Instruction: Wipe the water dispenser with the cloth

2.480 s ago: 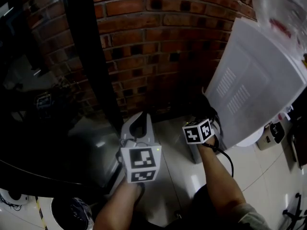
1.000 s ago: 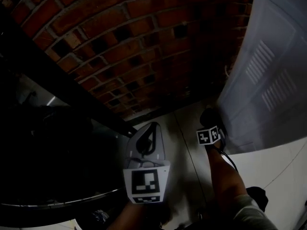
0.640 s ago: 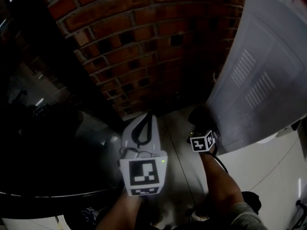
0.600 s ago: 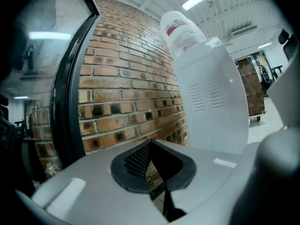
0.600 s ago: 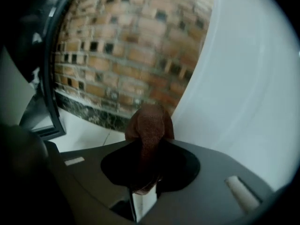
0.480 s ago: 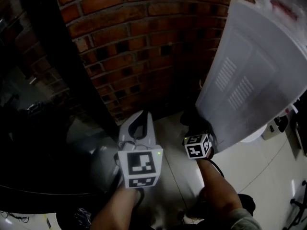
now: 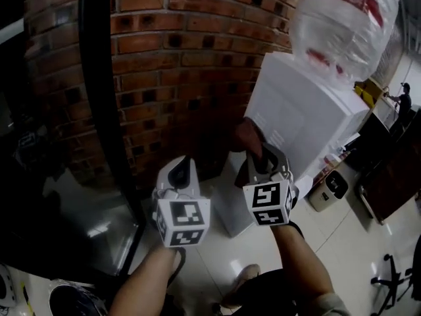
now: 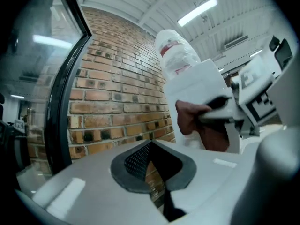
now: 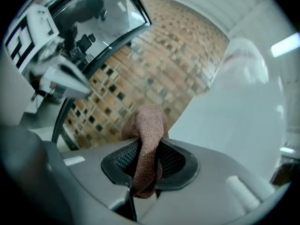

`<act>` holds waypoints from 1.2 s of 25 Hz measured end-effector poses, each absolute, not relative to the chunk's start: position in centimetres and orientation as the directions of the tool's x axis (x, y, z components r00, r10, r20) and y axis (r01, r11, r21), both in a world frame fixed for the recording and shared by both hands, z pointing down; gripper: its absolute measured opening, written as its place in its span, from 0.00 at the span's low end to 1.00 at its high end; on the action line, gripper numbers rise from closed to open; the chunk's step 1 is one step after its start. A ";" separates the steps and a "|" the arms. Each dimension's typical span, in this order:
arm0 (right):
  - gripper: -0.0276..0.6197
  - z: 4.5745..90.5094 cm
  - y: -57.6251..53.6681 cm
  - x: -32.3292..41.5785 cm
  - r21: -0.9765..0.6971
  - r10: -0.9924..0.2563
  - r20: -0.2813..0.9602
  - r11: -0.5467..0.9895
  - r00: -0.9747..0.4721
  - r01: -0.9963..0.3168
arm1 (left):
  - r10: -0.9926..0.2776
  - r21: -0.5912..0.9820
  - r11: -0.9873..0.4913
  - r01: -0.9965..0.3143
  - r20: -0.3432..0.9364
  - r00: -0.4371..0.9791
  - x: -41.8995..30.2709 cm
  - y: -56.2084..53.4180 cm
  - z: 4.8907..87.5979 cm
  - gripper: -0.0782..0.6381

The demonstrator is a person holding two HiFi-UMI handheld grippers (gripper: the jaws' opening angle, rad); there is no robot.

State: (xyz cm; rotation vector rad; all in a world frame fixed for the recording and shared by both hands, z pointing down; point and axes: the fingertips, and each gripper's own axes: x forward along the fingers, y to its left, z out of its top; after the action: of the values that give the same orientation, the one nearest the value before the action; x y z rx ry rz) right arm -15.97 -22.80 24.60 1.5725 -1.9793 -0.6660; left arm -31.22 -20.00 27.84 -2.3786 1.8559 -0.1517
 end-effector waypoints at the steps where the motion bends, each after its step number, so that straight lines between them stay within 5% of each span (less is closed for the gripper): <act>1: 0.20 21.7 -22.6 -16.0 0.689 -0.982 0.053 0.166 -0.180 -0.705 | -0.969 -0.154 -0.245 -0.957 -0.007 0.249 -31.0 -19.6 27.2 0.11; 10: 0.20 5.4 -23.4 -14.4 0.840 -0.986 -0.166 -0.149 0.013 -0.522 | -0.961 -0.106 -0.254 -0.961 -0.084 0.263 -31.2 -17.1 23.9 0.11; 17: 0.20 5.2 -26.1 -12.7 0.872 -0.985 -0.107 -0.159 0.137 -0.463 | -0.959 -0.090 -0.259 -0.962 -0.092 0.267 -31.5 -17.0 23.6 0.11; 30: 0.20 13.5 -27.7 -13.2 0.905 -0.986 0.060 -0.012 0.155 -0.425 | -0.966 -0.099 -0.239 -0.966 -0.075 0.247 -32.6 -17.0 24.4 0.11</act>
State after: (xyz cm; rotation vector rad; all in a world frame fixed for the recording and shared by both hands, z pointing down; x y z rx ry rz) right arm -13.19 -27.72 13.52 1.5752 -1.4005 -0.8258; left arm -32.63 -17.05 24.39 -2.3789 1.8552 -0.0030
